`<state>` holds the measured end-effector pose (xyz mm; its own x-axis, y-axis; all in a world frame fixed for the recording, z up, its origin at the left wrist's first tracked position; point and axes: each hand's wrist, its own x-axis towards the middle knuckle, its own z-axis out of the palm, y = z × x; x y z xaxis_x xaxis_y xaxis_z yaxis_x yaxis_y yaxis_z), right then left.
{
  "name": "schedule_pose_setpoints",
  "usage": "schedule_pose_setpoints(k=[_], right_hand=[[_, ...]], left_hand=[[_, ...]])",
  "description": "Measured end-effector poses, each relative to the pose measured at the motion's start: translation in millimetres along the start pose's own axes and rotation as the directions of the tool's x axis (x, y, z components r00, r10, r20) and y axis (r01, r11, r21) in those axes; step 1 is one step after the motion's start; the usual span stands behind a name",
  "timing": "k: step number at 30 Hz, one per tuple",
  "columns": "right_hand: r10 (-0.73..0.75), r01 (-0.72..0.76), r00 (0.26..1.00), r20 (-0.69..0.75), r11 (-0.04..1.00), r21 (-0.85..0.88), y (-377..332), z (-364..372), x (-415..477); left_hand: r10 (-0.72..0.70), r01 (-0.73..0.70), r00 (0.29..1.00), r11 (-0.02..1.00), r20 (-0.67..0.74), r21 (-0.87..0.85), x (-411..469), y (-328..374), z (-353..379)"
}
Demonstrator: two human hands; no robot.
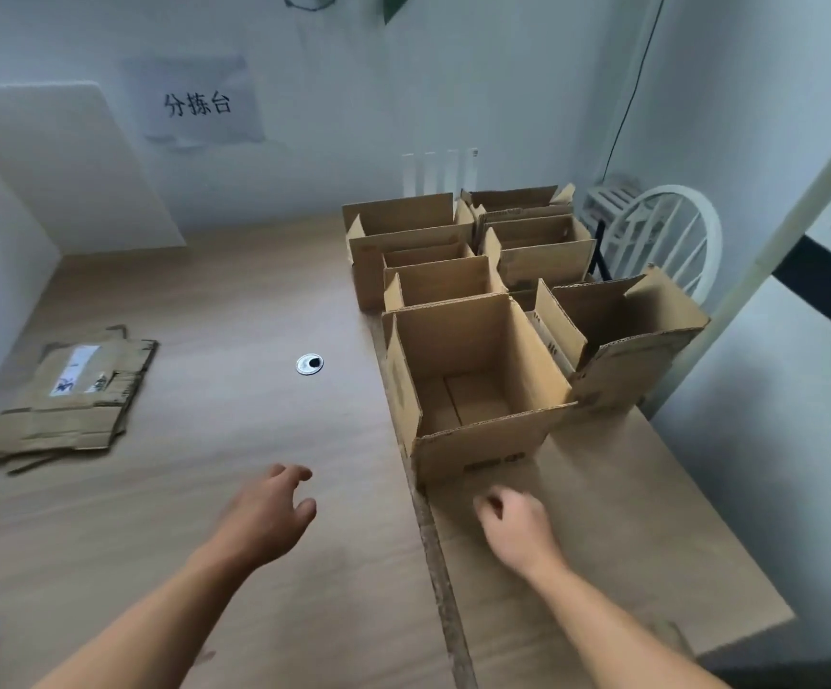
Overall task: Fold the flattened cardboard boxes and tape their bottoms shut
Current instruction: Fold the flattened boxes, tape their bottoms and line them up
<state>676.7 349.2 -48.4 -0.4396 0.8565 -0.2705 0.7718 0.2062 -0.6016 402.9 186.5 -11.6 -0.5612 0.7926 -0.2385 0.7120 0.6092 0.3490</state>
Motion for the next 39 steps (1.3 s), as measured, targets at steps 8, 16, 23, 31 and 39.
schedule_pose_setpoints(k=[8, 16, 23, 31, 39], right_hand=[[-0.417, 0.458, 0.889, 0.189, 0.798, -0.391, -154.3, 62.8, -76.3], [-0.568, 0.649, 0.758, 0.32, 0.608, -0.458, -280.6, 128.2, -114.6], [-0.596, 0.725, 0.68, 0.427, 0.461, -0.512, -352.7, 178.4, -85.7], [-0.58, 0.751, 0.659, 0.479, 0.466, -0.469, -431.4, 266.4, 25.6], [-0.586, 0.756, 0.654, 0.478, 0.526, -0.391, -483.9, 382.3, 126.4]], left_hand=[[-0.027, 0.048, 0.992, 0.984, -0.123, 0.17, -106.1, -84.4, -55.8], [-0.145, 0.196, 0.966, 0.951, -0.215, 0.239, -170.6, -184.7, -114.3], [-0.239, 0.28, 0.955, 0.923, -0.176, 0.265, -151.2, -258.4, -140.4], [-0.292, 0.289, 0.956, 0.91, -0.035, 0.297, -20.7, -349.1, -166.6], [-0.412, 0.408, 0.91, 0.909, 0.036, 0.086, 117.6, -443.0, -153.0]])
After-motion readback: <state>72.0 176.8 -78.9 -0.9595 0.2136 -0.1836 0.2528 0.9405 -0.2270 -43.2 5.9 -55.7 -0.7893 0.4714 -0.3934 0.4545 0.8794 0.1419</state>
